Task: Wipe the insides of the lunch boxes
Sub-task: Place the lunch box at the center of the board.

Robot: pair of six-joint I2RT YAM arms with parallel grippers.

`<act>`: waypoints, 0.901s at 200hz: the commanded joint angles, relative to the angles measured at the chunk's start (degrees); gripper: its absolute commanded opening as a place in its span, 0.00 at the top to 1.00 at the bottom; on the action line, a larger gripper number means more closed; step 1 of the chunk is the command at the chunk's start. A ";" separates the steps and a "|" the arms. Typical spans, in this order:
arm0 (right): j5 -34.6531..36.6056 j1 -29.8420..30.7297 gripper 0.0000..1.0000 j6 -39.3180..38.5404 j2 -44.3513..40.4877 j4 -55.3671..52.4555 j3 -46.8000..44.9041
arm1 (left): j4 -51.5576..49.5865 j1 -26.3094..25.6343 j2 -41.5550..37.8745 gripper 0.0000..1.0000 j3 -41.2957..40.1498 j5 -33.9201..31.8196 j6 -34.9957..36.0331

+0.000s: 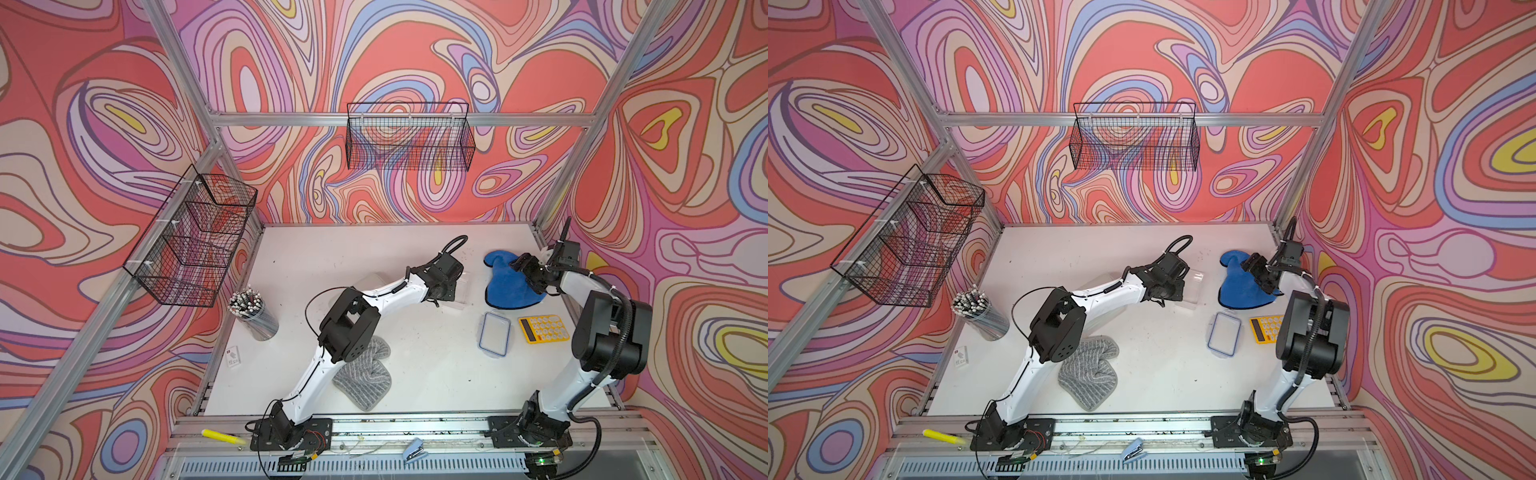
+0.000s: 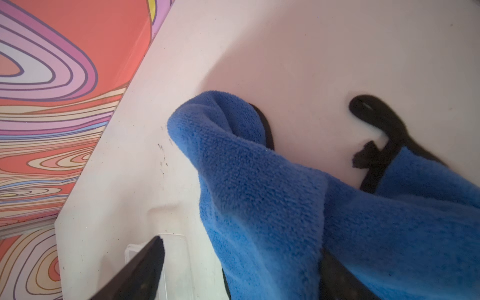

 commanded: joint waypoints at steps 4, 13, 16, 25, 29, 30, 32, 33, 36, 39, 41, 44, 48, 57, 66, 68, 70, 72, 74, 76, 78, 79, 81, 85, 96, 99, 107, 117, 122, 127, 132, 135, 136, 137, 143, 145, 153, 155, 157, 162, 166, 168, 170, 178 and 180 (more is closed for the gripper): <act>2.02 0.23 0.02 -2.60 -2.62 -3.13 1.74 | -1.18 0.35 -0.03 0.72 1.27 -0.10 -0.70; 2.25 0.50 0.02 -3.28 -2.79 -4.06 2.09 | -0.64 0.35 -0.39 0.69 0.92 0.16 -0.67; 2.44 0.62 0.02 -3.54 -2.87 -4.39 2.28 | -0.41 0.32 -0.47 0.67 0.72 0.19 -0.60; 3.32 1.19 0.02 -4.41 -3.10 -5.46 2.83 | 0.07 0.35 -0.86 0.64 0.35 0.27 -0.57; 3.90 1.43 0.02 -4.85 -3.19 -6.04 3.18 | 0.30 0.34 -1.01 0.62 0.13 0.21 -0.50; 4.01 1.53 0.02 -4.94 -3.21 -6.20 3.22 | 0.33 0.34 -1.08 0.62 0.10 0.20 -0.45; 4.30 1.71 0.02 -5.16 -3.23 -6.46 3.43 | 0.40 0.35 -1.18 0.61 -0.04 0.15 -0.44; 4.52 1.80 0.02 -5.27 -3.27 -6.59 3.48 | 0.42 0.35 -1.21 0.60 -0.07 0.17 -0.43; 5.18 2.06 0.02 -5.56 -3.31 -7.06 3.75 | 0.51 0.31 -1.35 0.59 -0.15 0.14 -0.41; 5.86 2.31 0.02 -5.83 -3.36 -7.52 3.93 | 0.65 0.30 -1.48 0.58 -0.29 0.03 -0.44; 6.30 2.50 0.02 -6.07 -3.46 -7.80 4.13 | 0.74 0.27 -1.61 0.57 -0.35 -0.04 -0.37; 7.05 2.82 0.02 -6.41 -3.56 -8.14 4.36 | 0.86 0.27 -1.78 0.55 -0.57 -0.02 -0.36; 8.09 3.20 0.02 -6.76 -3.65 -8.69 4.65 | 1.16 0.32 -2.00 0.53 -0.87 -0.07 -0.32; 10.25 4.13 0.02 -7.52 -3.84 -9.78 5.33 | 2.00 0.27 -2.73 0.48 -1.77 -0.07 -0.23; 12.33 5.08 0.02 -8.30 -3.94 -11.00 6.09 | 2.98 0.35 -3.61 0.43 -2.92 -0.35 -0.17; 12.75 5.23 0.01 -8.46 -3.94 -11.24 6.28 | 3.35 0.35 -3.83 0.41 -3.18 -0.36 -0.17; 13.12 5.51 0.02 -8.64 -3.94 -11.45 6.44 | 3.57 0.35 -4.04 0.40 -3.38 -0.45 -0.17; 13.54 5.76 0.02 -8.79 -3.94 -11.64 6.61 | 3.82 0.28 -4.24 0.39 -3.74 -0.49 -0.20; 13.91 6.00 0.02 -8.98 -3.96 -11.81 6.78 | 4.13 0.29 -4.47 0.38 -3.92 -0.59 -0.22; 14.31 6.25 0.02 -9.10 -4.01 -11.95 6.87 | 4.40 0.27 -4.66 0.37 -4.29 -0.71 -0.23; 14.56 6.49 0.02 -9.21 -4.02 -12.07 7.04 | 4.58 0.28 -4.91 0.36 -4.60 -0.80 -0.21; 14.84 6.61 0.02 -9.32 -4.07 -12.12 7.04 | 4.76 0.31 -5.00 0.36 -4.69 -0.83 -0.22; 15.15 6.87 0.02 -9.47 -4.10 -12.22 7.11 | 5.00 0.34 -5.19 0.35 -4.97 -0.88 -0.19; 15.81 7.38 0.02 -9.78 -4.19 -12.32 7.19 | 5.48 0.30 -5.60 0.33 -5.42 -1.09 -0.07; 17.61 8.72 0.02 -10.25 -4.50 -12.33 7.44 | 6.39 0.30 -6.69 0.30 -6.54 -1.45 0.12; 17.90 9.07 0.02 -10.30 -4.61 -12.34 7.40 | 6.64 0.34 -6.91 0.30 -6.78 -1.55 0.27; 18.56 9.88 0.02 -10.42 -4.95 -11.83 7.23 | 7.06 0.33 -7.65 0.28 -7.48 -1.87 0.33; 18.69 10.74 0.02 -10.48 -5.66 -10.73 6.74 | 7.47 0.34 -8.53 0.26 -8.34 -2.40 0.54; 18.84 11.13 0.02 -10.42 -6.22 -10.14 6.38 | 7.78 0.30 -9.03 0.25 -8.76 -2.60 0.64; 18.91 11.32 0.02 -10.32 -6.73 -9.39 5.95 | 8.05 0.35 -9.43 0.24 -9.24 -2.84 0.73; 18.92 11.59 0.02 -10.22 -7.42 -8.25 5.34 | 8.32 0.31 -9.87 0.23 -9.65 -3.02 0.85; 18.91 11.68 0.02 -10.10 -7.92 -7.56 4.95 | 8.48 0.29 -10.19 0.23 -10.02 -3.08 0.89; 18.94 11.70 0.02 -10.07 -8.08 -7.36 4.81 | 8.55 0.27 -10.24 0.22 -10.12 -3.15 0.90; 18.92 11.72 0.02 -10.01 -8.21 -7.17 4.65 | 8.59 0.27 -10.35 0.22 -10.21 -3.19 0.95; 18.72 11.81 0.02 -9.80 -9.17 -5.93 3.98 | 8.85 0.35 -10.79 0.21 -10.71 -3.31 0.99; 18.65 11.82 0.02 -9.72 -9.44 -5.58 3.64 | 8.92 0.28 -10.92 0.21 -10.91 -3.32 1.04; 18.43 11.91 0.02 -9.52 -10.72 -3.86 2.63 | 9.43 0.30 -11.69 0.19 -11.58 -3.58 1.05; 18.45 11.97 0.02 -9.52 -11.12 -3.45 2.38 | 9.59 0.27 -11.87 0.19 -11.85 -3.65 1.05; 18.50 11.99 0.02 -9.52 -11.42 -3.11 2.14 | 9.61 0.33 -12.00 0.19 -11.99 -3.67 1.06; 18.49 12.06 0.02 -9.54 -12.17 -2.23 1.62 | 9.59 0.33 -12.32 0.18 -12.41 -3.63 1.07; 18.53 12.07 0.02 -9.54 -12.67 -1.55 1.16 | 9.59 0.35 -12.66 0.17 -12.74 -3.64 1.18; 18.54 12.06 0.02 -9.52 -12.89 -1.23 0.98 | 9.59 0.35 -12.77 0.17 -12.94 -3.71 1.15; 18.50 12.07 0.02 -9.52 -13.18 -0.86 0.74 | 9.59 0.35 -12.87 0.17 -13.07 -3.75 1.21; 18.52 12.03 0.02 -9.68 -14.17 0.44 -0.15 | 11.24 0.30 -13.30 0.16 -13.39 -3.83 1.25; 18.43 12.07 0.02 -9.69 -14.34 0.78 -0.29 | 11.34 0.31 -13.39 0.16 -13.38 -3.89 1.19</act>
